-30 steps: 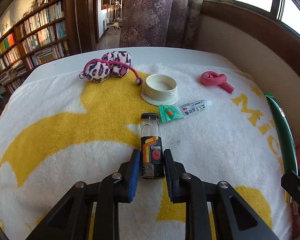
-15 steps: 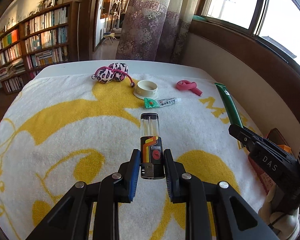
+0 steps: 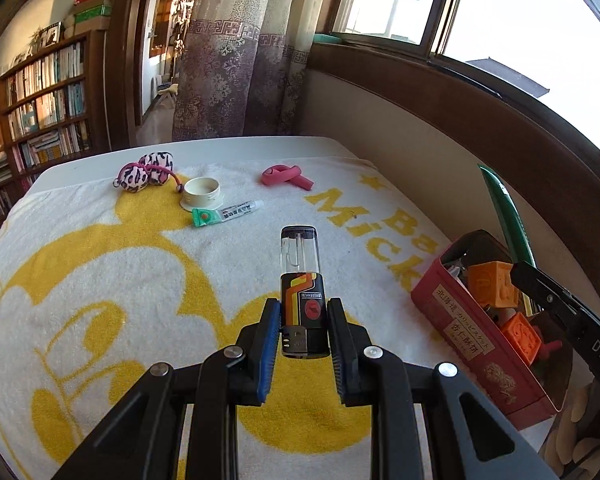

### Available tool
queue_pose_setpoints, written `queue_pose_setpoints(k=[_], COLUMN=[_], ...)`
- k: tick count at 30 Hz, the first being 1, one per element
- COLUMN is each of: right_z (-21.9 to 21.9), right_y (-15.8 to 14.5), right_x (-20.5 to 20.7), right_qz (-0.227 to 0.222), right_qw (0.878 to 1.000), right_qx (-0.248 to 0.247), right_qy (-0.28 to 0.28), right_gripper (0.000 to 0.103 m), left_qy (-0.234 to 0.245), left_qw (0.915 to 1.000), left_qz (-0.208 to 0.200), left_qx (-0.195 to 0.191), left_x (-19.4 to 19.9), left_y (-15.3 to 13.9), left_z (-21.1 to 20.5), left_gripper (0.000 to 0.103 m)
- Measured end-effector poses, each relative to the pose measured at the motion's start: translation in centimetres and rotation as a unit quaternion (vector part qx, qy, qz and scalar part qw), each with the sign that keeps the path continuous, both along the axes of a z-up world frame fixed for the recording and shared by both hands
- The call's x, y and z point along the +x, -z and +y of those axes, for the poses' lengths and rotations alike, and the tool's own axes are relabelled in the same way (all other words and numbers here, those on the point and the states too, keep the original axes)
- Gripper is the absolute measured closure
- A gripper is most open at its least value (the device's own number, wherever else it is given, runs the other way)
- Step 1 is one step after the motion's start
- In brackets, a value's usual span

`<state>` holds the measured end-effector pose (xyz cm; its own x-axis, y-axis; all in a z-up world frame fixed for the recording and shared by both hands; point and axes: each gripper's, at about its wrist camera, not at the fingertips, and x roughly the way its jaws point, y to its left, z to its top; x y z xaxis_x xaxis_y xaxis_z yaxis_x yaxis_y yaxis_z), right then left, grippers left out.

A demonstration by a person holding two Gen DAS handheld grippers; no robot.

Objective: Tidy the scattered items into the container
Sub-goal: 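Carry the green tube and lighter into the tin and open both tools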

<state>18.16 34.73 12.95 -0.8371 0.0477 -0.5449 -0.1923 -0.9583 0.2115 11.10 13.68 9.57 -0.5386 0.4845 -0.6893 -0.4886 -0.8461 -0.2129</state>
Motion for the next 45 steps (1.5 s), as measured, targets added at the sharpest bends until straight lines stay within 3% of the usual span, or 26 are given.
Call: queue_pose_setpoints(k=[9, 21, 37, 45], right_z=[6.8, 9.8, 10.5, 10.5], right_y=[0.3, 2.2, 3.2, 3.3], right_x=[7.6, 9.7, 9.7, 9.3], right_qz=[-0.006, -0.021, -0.03, -0.033], right_qw=[0.996, 0.993, 0.992, 0.991], right_qx=[-0.003, -0.026, -0.034, -0.04], right_qy=[0.092, 0.11, 0.115, 0.124], right_gripper=[0.083, 0.083, 0.083, 0.082], left_qy=[0.086, 0.16, 0.174, 0.177], left_qw=[0.9961, 0.9867, 0.9843, 0.984], left_qz=[0.016, 0.011, 0.0, -0.017], left_qx=[-0.005, -0.026, -0.033, -0.013], left_x=[3.0, 5.4, 5.2, 4.6], left_y=[-1.5, -1.0, 0.4, 0.5], left_z=[7.6, 15.9, 18.2, 17.7], left_gripper=[0.078, 0.078, 0.078, 0.078])
